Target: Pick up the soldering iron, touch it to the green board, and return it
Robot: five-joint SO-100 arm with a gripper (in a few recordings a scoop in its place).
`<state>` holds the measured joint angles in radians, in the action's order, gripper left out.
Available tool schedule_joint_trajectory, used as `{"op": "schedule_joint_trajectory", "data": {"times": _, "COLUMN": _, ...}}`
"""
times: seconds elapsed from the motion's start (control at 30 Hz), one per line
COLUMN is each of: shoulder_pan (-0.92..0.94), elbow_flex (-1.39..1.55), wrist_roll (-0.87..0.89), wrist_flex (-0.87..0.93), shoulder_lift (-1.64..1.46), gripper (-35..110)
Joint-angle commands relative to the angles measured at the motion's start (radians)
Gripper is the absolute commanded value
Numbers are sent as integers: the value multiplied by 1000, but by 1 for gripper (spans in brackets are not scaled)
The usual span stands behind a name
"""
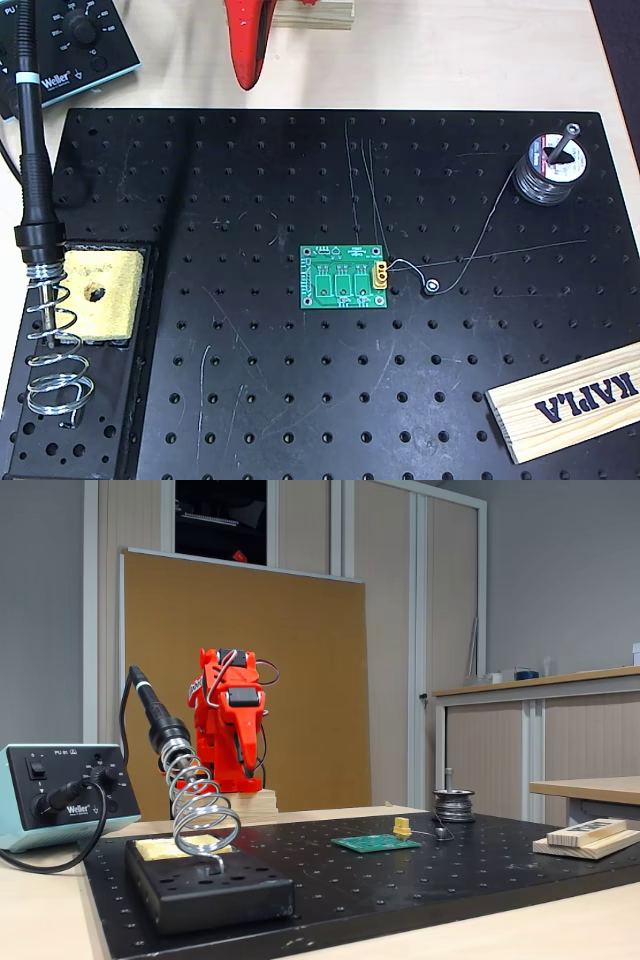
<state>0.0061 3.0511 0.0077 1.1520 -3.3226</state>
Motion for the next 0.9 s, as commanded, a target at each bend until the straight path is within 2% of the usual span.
{"op": "schedule_joint_trajectory", "data": {"times": 0.0, "shoulder_pan": -2, "elbow_flex": -92, "wrist_roll": 14, "wrist_flex": -21, "shoulder_lift": -12, "gripper": 0}}
{"op": "schedule_joint_trajectory", "data": {"times": 0.3, "shoulder_pan": -12, "elbow_flex": -462, "wrist_roll": -6, "wrist_flex": 86, "shoulder_lift": 307, "gripper": 0}}
{"op": "schedule_joint_trajectory", "data": {"times": 0.6, "shoulder_pan": -14, "elbow_flex": -641, "wrist_roll": 2, "wrist_flex": -94, "shoulder_lift": 680, "gripper": 0}}
{"op": "schedule_joint_trajectory", "data": {"times": 0.7, "shoulder_pan": -5, "elbow_flex": -738, "wrist_roll": 15, "wrist_flex": -112, "shoulder_lift": 810, "gripper": 4}}
{"op": "schedule_joint_trajectory", "data": {"times": 0.87, "shoulder_pan": -5, "elbow_flex": -988, "wrist_roll": 23, "wrist_flex": -43, "shoulder_lift": 1039, "gripper": 1}}
